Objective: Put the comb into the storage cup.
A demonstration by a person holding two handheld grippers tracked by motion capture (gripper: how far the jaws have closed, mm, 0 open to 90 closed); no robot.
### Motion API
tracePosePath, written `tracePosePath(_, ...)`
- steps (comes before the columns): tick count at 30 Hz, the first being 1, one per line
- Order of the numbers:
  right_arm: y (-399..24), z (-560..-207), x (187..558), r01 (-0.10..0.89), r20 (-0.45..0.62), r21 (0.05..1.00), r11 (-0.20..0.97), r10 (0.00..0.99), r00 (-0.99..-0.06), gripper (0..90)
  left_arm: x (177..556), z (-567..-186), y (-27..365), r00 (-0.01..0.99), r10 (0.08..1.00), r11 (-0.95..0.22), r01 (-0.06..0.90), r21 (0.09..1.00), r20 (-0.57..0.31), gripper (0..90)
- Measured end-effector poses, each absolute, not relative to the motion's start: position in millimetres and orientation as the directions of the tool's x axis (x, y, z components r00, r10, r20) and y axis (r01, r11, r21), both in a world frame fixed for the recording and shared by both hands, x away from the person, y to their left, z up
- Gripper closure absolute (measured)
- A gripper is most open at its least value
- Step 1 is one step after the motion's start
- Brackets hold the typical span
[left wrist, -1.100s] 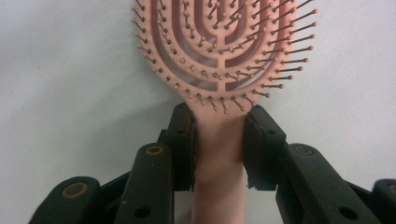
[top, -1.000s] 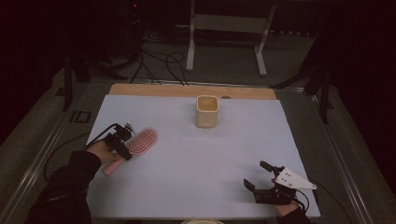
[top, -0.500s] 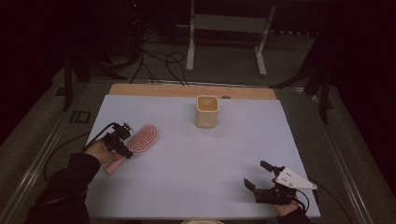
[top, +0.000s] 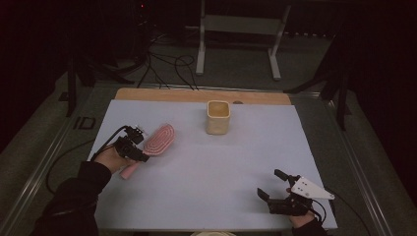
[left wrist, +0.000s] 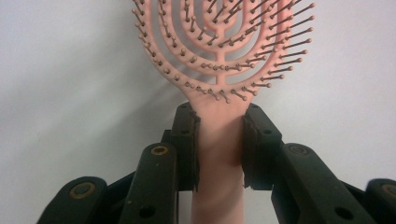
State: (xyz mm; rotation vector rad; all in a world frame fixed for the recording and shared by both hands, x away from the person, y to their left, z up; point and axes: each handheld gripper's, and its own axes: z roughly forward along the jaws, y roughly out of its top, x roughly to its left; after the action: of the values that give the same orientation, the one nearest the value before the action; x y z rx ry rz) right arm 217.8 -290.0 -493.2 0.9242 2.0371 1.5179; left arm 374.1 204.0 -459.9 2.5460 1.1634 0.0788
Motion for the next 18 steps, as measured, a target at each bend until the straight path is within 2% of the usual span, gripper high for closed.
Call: tracePosePath(18,-290,-494,219,0.255,0.051,0.951,0.172,0.729,-0.682,8.2,367,-448,165,0.727,0.678,-0.630,0.650,0.425,-0.107,70.8)
